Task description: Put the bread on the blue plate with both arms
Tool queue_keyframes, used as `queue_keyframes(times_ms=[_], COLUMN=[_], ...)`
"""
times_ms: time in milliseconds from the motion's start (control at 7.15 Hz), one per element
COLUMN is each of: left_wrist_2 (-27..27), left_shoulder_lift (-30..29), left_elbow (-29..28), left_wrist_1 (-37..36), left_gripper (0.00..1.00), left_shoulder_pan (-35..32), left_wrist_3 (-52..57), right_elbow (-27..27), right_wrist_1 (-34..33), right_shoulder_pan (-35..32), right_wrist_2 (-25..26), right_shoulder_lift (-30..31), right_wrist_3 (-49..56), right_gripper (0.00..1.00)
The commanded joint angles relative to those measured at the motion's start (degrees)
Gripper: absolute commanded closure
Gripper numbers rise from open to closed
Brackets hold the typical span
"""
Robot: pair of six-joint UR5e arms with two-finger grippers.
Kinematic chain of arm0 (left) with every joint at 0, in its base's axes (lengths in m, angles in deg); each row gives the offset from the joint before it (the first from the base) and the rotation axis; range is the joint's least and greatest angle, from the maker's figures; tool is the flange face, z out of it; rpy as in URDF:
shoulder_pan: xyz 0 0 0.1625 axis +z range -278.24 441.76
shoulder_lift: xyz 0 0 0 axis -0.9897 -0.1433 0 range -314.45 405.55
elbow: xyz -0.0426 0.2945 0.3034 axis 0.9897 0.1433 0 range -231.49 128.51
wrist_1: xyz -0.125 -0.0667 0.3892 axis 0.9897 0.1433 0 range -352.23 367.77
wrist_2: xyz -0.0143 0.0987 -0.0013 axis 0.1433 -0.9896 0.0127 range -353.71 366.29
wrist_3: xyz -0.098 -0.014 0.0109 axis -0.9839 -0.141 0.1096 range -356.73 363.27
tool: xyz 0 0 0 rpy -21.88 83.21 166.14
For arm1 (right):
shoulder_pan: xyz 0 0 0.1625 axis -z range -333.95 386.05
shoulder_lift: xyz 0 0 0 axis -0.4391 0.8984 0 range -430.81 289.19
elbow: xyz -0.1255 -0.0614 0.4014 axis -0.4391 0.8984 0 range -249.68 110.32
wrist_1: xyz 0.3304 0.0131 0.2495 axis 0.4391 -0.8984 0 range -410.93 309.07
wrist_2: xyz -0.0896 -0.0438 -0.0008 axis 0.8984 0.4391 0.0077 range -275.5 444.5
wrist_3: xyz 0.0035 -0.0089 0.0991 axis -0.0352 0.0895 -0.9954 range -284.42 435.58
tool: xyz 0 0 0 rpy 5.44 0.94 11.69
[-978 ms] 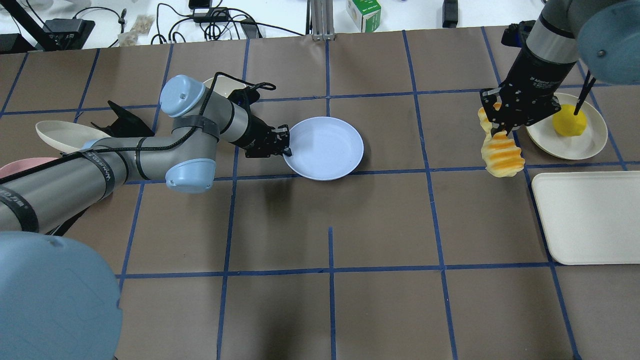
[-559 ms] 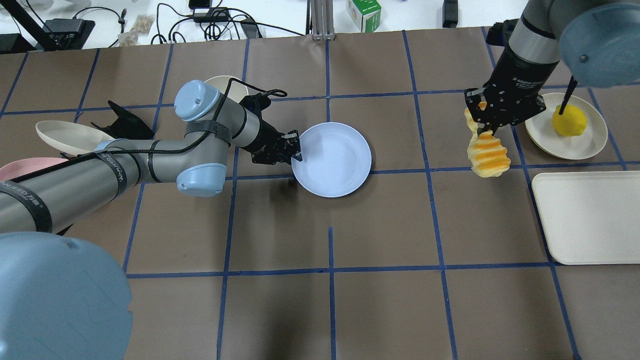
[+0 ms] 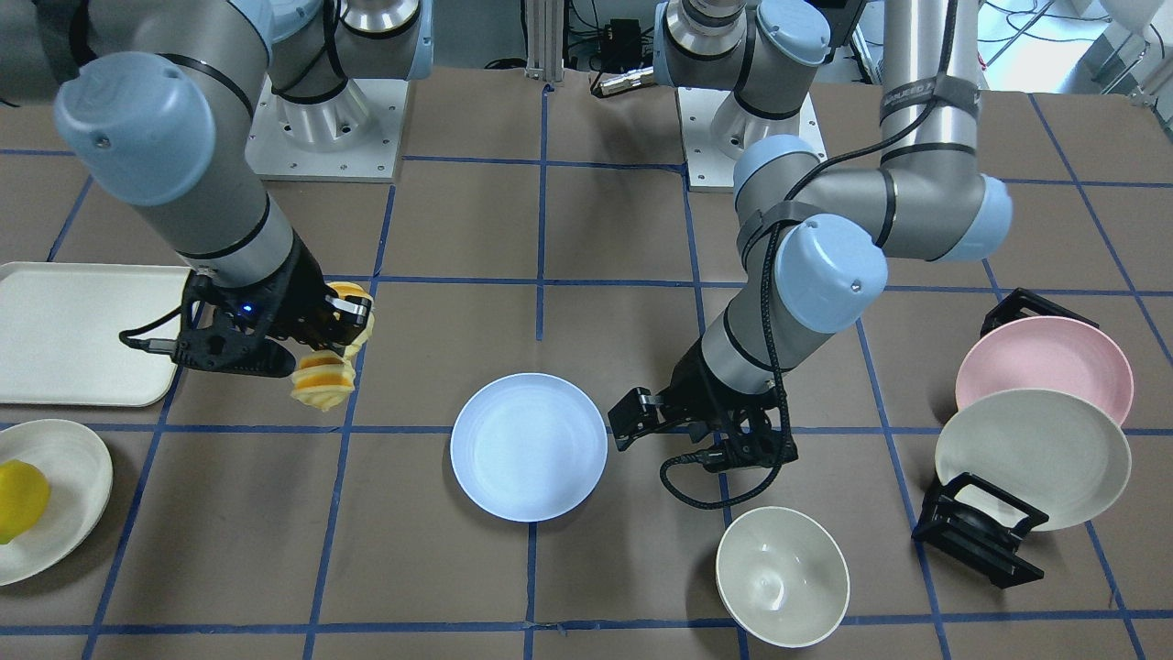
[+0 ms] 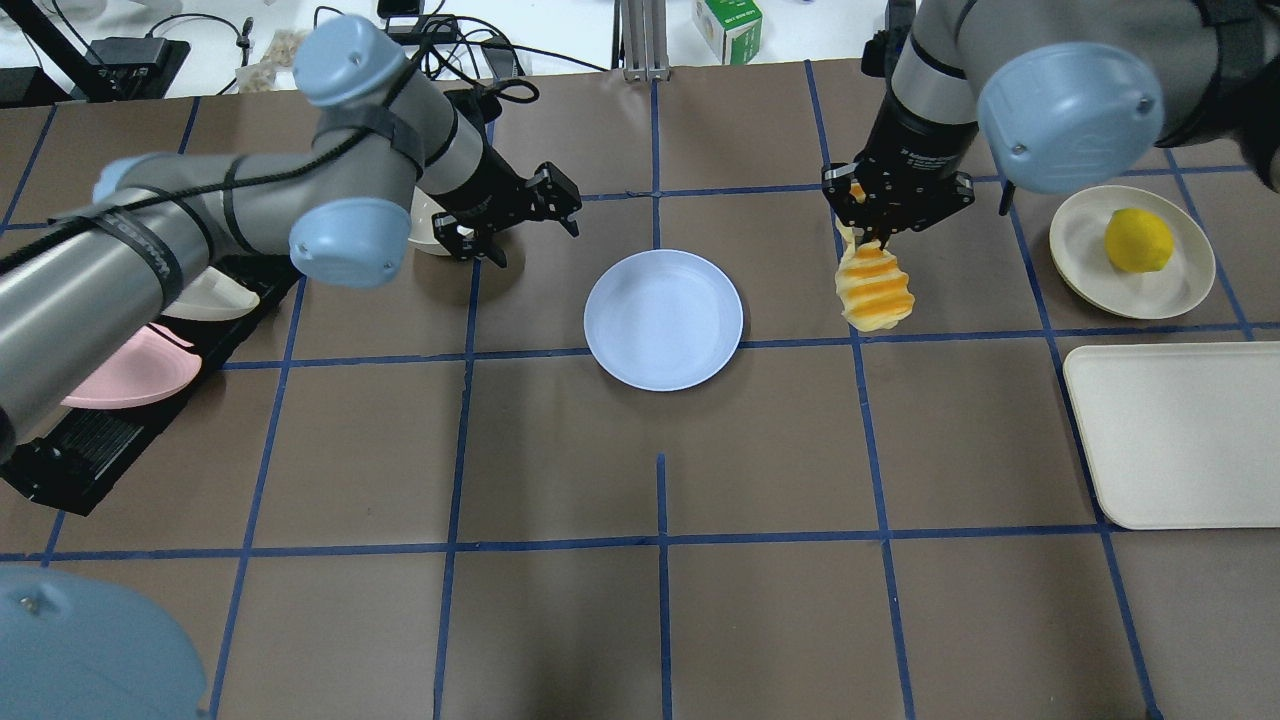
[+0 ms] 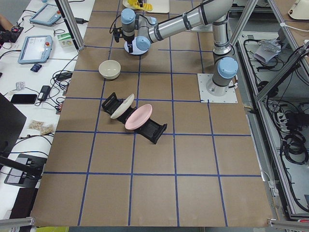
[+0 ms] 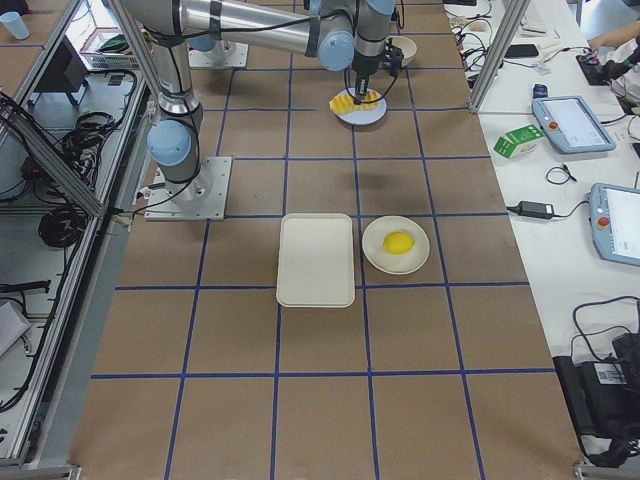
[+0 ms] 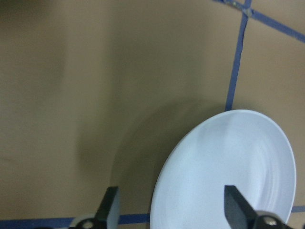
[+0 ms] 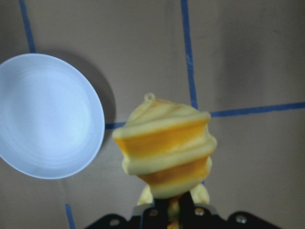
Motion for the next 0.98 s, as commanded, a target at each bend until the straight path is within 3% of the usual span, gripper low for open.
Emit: queue_keyframes(times_ms=[0,280,419,839], left_wrist_2=[-5.3,-10.8,-12.7,-13.4], left_shoulder_lift=[5.0,10.3,12.2,14.3], left_elbow=[-9.2,-11.0,-10.4,-9.7], left_wrist_1=[19.0,25.3,27.5,28.3], left_gripper=[0.0,0.0,0.0,0.0], left_shoulder_pan=[1.4,1.8,1.6,1.7], left_wrist_3=[0.1,2.7,2.9,3.4], right_elbow=[6.2,10.1,9.6,9.2], right_wrist_1=[-3.5,-5.6,-11.2,-11.5], right_shoulder_pan=[-5.8,-11.1,-13.2,-16.9], right_wrist_2=[-0.5,-0.1,0.3,0.3], right_shoulder_lift=[-7.2,-15.0,-17.7,-19.8], right_wrist_3=[-5.3,-15.3,-16.1,-17.9], right_gripper=[1.0,1.0,1.0,1.0])
